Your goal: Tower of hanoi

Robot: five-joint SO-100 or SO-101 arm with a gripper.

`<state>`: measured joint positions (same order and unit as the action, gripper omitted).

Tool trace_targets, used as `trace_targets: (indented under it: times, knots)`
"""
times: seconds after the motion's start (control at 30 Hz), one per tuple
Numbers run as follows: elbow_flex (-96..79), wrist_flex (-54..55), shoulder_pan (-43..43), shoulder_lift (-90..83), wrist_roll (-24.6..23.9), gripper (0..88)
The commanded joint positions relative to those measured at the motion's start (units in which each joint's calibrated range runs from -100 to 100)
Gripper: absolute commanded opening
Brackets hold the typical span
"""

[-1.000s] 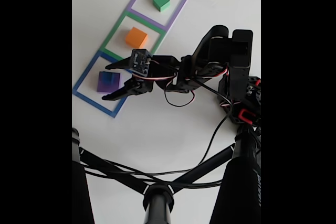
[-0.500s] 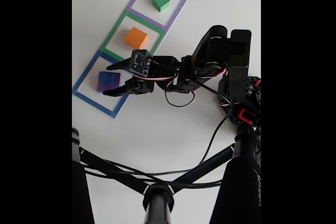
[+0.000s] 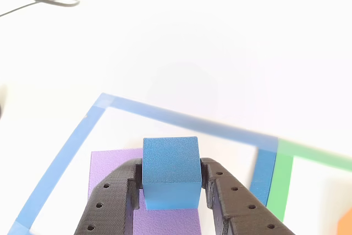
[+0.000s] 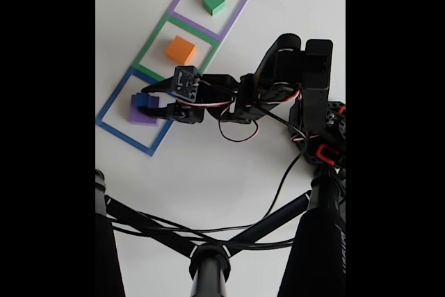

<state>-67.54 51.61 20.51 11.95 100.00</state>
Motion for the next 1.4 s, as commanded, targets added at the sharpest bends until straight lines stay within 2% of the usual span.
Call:
trace_targets:
  times: [0.0, 0.33, 0.57, 0.63, 0.87, 1.07, 1.23, 1.37]
  knots:
    - [-0.01, 1.59, 0.39, -0.68, 0.0, 4.7]
    - [-0.19, 0.14, 0.39, -4.24, 0.0, 3.9]
    - [1.99, -16.95, 0.87, -19.17, 0.0, 3.2]
    - [3.9, -24.48, 0.87, -24.5, 0.0, 3.6]
    - [17.36, -64.97, -0.85, -45.17, 0.0, 3.2]
    - [39.54, -99.62, -4.4, -51.79, 0.0, 2.7]
    - [58.54, -119.3, -6.89, -51.87, -2.87, 2.5]
    - [69.08, -130.07, -9.29, -51.95, -3.89, 2.4]
